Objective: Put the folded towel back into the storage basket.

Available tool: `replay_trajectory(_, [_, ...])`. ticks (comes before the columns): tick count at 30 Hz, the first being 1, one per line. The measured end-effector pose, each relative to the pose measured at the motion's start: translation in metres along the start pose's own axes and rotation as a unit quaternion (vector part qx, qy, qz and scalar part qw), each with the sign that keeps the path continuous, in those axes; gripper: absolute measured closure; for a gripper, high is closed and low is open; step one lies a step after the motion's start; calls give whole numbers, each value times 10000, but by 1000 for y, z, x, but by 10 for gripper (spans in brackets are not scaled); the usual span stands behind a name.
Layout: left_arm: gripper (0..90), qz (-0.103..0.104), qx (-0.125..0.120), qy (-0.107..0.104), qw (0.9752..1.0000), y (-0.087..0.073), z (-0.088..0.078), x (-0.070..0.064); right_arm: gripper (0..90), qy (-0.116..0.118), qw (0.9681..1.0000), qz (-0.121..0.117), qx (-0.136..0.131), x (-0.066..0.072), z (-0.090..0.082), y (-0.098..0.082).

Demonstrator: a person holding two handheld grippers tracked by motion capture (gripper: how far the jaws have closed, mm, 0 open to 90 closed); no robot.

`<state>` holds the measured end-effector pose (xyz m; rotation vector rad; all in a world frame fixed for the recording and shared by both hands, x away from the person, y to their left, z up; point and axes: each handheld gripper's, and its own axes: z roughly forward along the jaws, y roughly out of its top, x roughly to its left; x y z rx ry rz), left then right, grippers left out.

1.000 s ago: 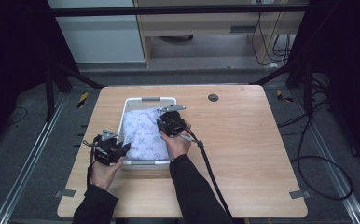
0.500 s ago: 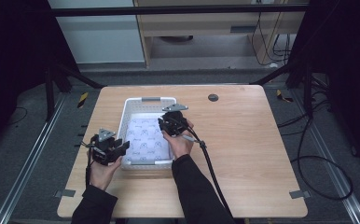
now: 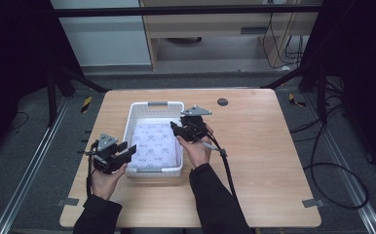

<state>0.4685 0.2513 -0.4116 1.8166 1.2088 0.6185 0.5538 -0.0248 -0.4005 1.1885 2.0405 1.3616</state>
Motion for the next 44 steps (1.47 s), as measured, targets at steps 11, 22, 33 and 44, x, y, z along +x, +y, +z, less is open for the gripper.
replay_trajectory(11, [449, 49, -171, 1, 9998, -4, -8, 4, 297, -163, 9993, 263, -219, -45, -54, -24])
replay_trajectory(22, [355, 178, -248, 81, 9995, -10, -11, 6, 194, -391, 9987, 272, -184, -82, -99, -56])
replay_trajectory(33, [296, 335, -319, 176, 9988, -21, -17, 7, 142, -381, 9990, 171, -173, -106, -132, -91])
replay_trajectory(44, [260, 223, -357, 270, 9987, -33, -28, 17, 131, -583, 9980, 220, -68, -127, -159, -124])
